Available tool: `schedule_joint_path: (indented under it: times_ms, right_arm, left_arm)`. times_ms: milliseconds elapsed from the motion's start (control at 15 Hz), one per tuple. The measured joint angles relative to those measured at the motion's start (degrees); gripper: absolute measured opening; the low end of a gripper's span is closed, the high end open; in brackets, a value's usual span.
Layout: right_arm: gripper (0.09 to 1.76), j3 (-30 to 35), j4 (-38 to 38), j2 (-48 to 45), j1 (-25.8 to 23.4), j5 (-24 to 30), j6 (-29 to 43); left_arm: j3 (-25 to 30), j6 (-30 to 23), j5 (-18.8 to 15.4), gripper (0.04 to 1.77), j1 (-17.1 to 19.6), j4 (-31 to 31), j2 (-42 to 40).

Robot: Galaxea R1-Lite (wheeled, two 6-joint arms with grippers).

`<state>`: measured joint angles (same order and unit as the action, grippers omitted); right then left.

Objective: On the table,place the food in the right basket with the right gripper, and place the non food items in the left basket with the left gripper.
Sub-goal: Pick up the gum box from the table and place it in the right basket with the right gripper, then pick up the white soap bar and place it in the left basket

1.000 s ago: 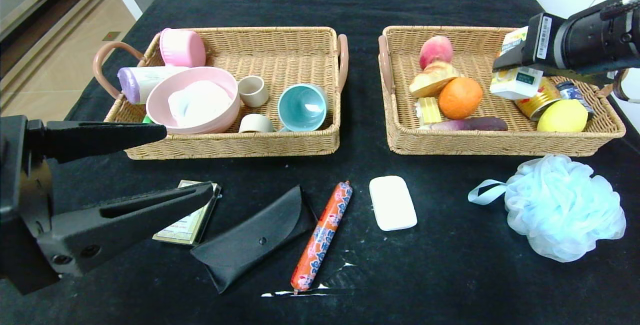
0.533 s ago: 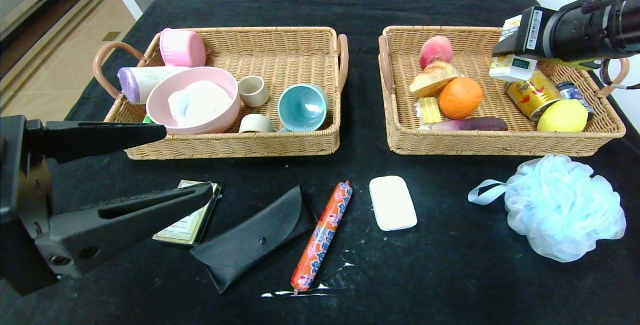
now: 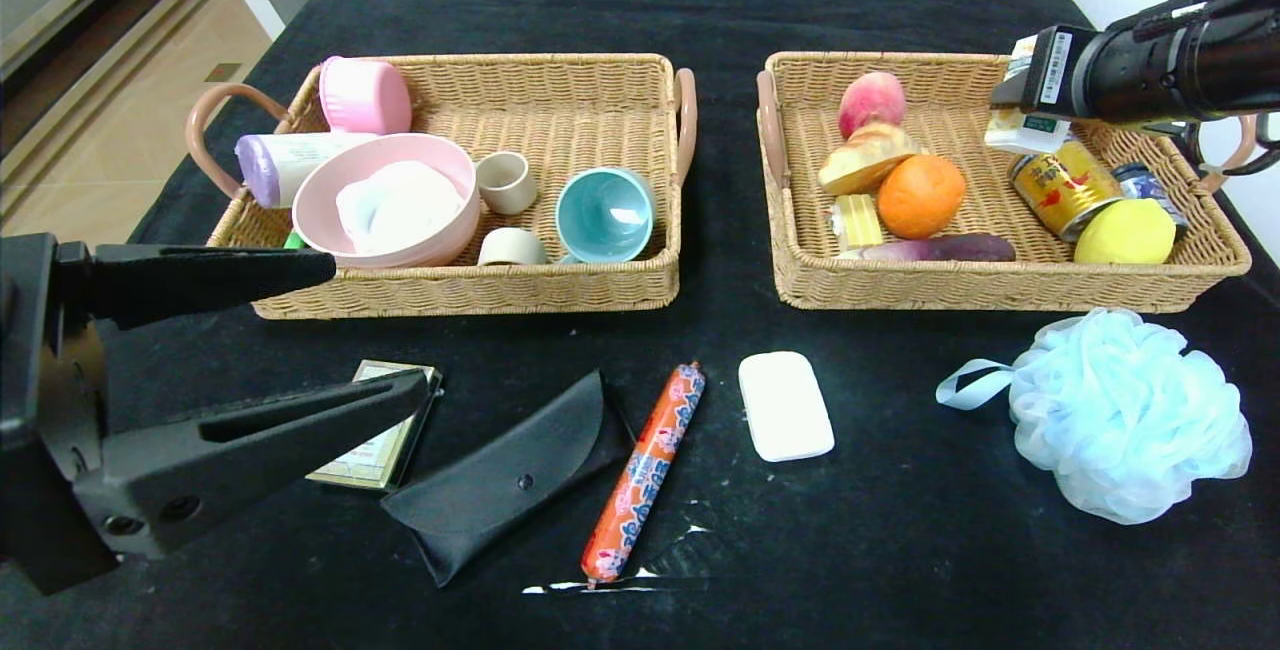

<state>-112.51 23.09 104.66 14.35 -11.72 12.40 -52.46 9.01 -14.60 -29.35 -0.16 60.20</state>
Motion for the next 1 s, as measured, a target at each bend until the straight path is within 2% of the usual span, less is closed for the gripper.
schedule_joint_path:
  times_ms: [467, 1000]
  right_arm:
    - [1.31, 0.2, -0.6, 0.5, -0.6, 0.0, -0.1]
    - [1.56, 0.8, -0.6, 0.0, 0.3, 0.2, 0.0]
  left_arm:
    - [0.0, 0.0, 0.0, 1.72, 0.0, 0.0, 0.0]
    - [0.0, 0.0, 0.0, 1.72, 0.0, -0.1, -0.1]
